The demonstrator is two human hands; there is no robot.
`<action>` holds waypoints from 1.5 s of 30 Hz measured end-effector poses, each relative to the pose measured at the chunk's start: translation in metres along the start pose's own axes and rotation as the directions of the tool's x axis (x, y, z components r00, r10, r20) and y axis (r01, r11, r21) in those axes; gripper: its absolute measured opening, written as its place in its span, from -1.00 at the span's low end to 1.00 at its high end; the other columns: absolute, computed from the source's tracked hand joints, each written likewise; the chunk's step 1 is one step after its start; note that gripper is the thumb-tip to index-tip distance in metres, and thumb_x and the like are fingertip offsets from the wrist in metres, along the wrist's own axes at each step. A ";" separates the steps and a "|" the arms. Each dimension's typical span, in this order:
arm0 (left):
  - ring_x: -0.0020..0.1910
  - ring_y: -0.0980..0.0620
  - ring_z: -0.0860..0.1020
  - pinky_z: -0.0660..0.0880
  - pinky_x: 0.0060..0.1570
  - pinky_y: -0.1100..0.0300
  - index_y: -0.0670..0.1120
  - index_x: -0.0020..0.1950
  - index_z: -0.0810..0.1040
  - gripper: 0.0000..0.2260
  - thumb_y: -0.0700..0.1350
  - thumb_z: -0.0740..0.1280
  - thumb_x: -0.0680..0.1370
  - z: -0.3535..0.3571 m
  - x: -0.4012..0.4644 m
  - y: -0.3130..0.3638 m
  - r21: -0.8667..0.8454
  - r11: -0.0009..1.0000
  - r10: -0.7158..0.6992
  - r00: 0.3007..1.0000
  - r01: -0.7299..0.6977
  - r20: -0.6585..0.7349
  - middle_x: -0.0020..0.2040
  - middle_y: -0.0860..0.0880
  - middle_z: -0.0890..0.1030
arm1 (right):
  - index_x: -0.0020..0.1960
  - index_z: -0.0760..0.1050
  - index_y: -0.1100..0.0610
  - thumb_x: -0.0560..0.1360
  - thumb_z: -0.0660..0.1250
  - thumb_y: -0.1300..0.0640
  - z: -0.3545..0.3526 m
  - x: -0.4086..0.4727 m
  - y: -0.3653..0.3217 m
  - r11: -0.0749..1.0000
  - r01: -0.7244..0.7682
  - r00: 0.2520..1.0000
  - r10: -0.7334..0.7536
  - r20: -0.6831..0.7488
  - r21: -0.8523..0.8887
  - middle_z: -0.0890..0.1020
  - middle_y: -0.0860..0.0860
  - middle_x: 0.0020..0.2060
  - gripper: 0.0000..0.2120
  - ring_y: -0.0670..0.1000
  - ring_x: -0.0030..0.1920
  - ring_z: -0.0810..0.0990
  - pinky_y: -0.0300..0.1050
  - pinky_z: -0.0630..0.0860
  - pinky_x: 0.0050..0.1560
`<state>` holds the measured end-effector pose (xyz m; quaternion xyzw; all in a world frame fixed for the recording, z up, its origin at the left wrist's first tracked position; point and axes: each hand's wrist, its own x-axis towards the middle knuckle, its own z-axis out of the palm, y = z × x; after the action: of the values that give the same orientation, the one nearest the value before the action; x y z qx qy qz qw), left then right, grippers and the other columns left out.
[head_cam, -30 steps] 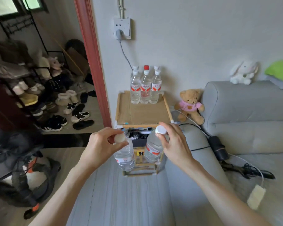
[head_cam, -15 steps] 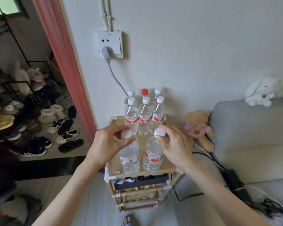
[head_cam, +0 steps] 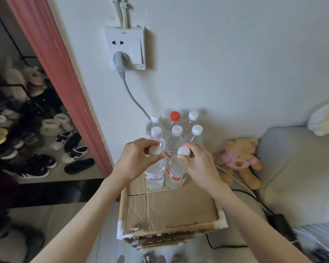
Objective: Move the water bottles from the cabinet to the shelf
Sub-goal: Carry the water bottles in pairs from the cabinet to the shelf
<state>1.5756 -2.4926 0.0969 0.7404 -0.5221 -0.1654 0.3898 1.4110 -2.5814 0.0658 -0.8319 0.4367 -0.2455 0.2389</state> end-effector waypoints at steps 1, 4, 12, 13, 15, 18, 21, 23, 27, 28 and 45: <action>-0.19 0.06 0.53 0.35 -0.17 0.47 -0.05 0.01 0.61 -0.73 -0.09 0.49 0.33 0.003 0.002 -0.001 0.003 1.000 -0.005 1.000 0.005 -0.003 -0.15 -0.01 0.61 | 0.08 0.47 0.05 0.36 0.21 -0.17 0.001 0.004 0.002 1.000 0.002 1.000 -0.002 0.009 0.000 0.57 0.03 -0.07 -0.60 0.08 -0.03 0.51 0.10 0.43 0.09; -0.19 0.05 0.52 0.33 -0.18 0.52 -0.08 0.02 0.60 -0.72 -0.10 0.48 0.34 0.010 0.008 -0.003 0.011 0.999 -0.036 0.999 0.036 -0.010 -0.14 -0.02 0.61 | 0.09 0.46 0.06 0.42 0.33 -0.02 0.001 0.015 0.006 0.999 -0.003 0.997 0.000 0.073 0.040 0.55 0.02 -0.02 -0.71 0.07 -0.01 0.50 -0.02 0.42 0.05; -0.13 0.02 0.51 0.36 -0.15 0.46 -0.04 0.09 0.54 -0.65 -0.12 0.49 0.33 0.016 0.015 -0.009 -0.002 0.999 -0.051 0.997 0.051 0.053 -0.08 0.00 0.56 | 0.32 0.34 0.03 0.45 0.31 0.18 -0.016 0.027 0.016 0.967 0.199 0.911 -0.243 0.334 0.160 0.45 -0.06 0.25 -0.55 -0.15 0.14 0.36 -0.16 0.33 0.21; -0.11 0.04 0.51 0.35 -0.13 0.50 -0.03 0.13 0.53 -0.63 -0.13 0.48 0.35 0.015 0.015 -0.011 -0.011 0.999 -0.033 0.996 0.034 0.086 -0.03 0.02 0.55 | 0.29 0.39 0.04 0.46 0.30 0.19 -0.017 0.027 0.016 0.958 0.233 0.894 -0.278 0.352 0.165 0.48 -0.06 0.23 -0.59 -0.15 0.17 0.36 -0.21 0.30 0.22; -0.02 0.10 0.51 0.34 -0.04 0.54 -0.04 0.20 0.49 -0.61 -0.18 0.43 0.40 0.013 0.013 -0.012 -0.034 0.999 0.019 0.986 -0.013 0.166 0.11 0.08 0.51 | 0.22 0.47 0.05 0.46 0.30 0.20 -0.017 0.028 0.018 0.951 0.256 0.878 -0.303 0.370 0.172 0.55 -0.06 0.14 -0.67 -0.20 0.15 0.37 -0.29 0.27 0.19; 0.15 0.23 0.44 0.32 0.10 0.50 -0.04 0.25 0.46 -0.62 -0.28 0.33 0.47 0.006 0.010 -0.016 -0.047 0.995 0.097 0.965 -0.088 0.245 0.24 0.14 0.44 | 0.20 0.48 0.03 0.45 0.30 0.21 -0.021 0.031 0.021 0.953 0.236 0.863 -0.296 0.410 0.191 0.56 -0.08 0.10 -0.67 -0.26 0.12 0.37 -0.43 0.24 0.13; 0.11 0.21 0.49 0.35 0.07 0.49 -0.05 0.21 0.50 -0.64 -0.36 0.27 0.48 0.003 0.010 -0.018 -0.093 0.994 0.077 0.971 -0.057 0.226 0.20 0.10 0.49 | 0.22 0.46 0.02 0.44 0.29 0.23 -0.025 0.033 0.022 0.954 0.217 0.844 -0.291 0.451 0.208 0.55 -0.07 0.13 -0.64 -0.15 0.15 0.44 -0.34 0.31 0.11; 0.04 0.11 0.54 0.40 0.06 0.45 -0.07 0.17 0.53 -0.66 -0.38 0.28 0.47 0.005 0.013 -0.018 -0.091 0.996 0.041 0.979 -0.024 0.199 0.15 0.04 0.53 | 0.22 0.46 0.02 0.46 0.30 0.20 -0.024 0.034 0.023 0.962 0.192 0.860 -0.261 0.438 0.196 0.54 -0.08 0.14 -0.66 -0.14 0.10 0.47 -0.29 0.35 0.10; -0.12 0.08 0.54 0.44 -0.02 0.33 -0.06 0.11 0.55 -0.70 -0.30 0.37 0.42 0.013 0.016 -0.015 -0.028 1.000 0.012 0.989 -0.008 0.149 -0.02 0.01 0.55 | 0.08 0.50 0.10 0.41 0.39 0.06 -0.022 0.037 0.021 0.978 0.180 0.926 -0.206 0.315 0.109 0.54 -0.06 -0.07 -0.73 -0.08 -0.17 0.42 -0.18 0.36 -0.04; -0.14 0.07 0.53 0.44 -0.05 0.34 -0.06 0.08 0.56 -0.72 -0.26 0.41 0.40 0.014 0.016 -0.013 -0.006 1.000 -0.001 0.992 0.002 0.124 -0.07 0.02 0.54 | 0.03 0.49 0.12 0.38 0.42 0.01 -0.021 0.038 0.020 0.981 0.183 0.942 -0.193 0.276 0.063 0.50 -0.07 -0.15 -0.71 -0.06 -0.19 0.41 -0.13 0.38 -0.07; -0.11 0.17 0.52 0.32 -0.10 0.55 -0.02 0.11 0.55 -0.68 -0.22 0.44 0.38 0.016 0.008 -0.009 -0.064 0.996 -0.051 0.987 0.061 0.153 -0.03 0.03 0.59 | 0.08 0.46 0.05 0.41 0.39 0.09 -0.020 0.037 0.033 0.976 0.144 0.940 -0.186 0.286 0.162 0.55 -0.04 -0.14 -0.74 -0.04 -0.19 0.49 -0.11 0.47 -0.07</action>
<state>1.5749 -2.5050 0.0812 0.7262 -0.5231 -0.2497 0.3697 1.3966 -2.6329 0.0685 -0.8745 0.3058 -0.1658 0.3379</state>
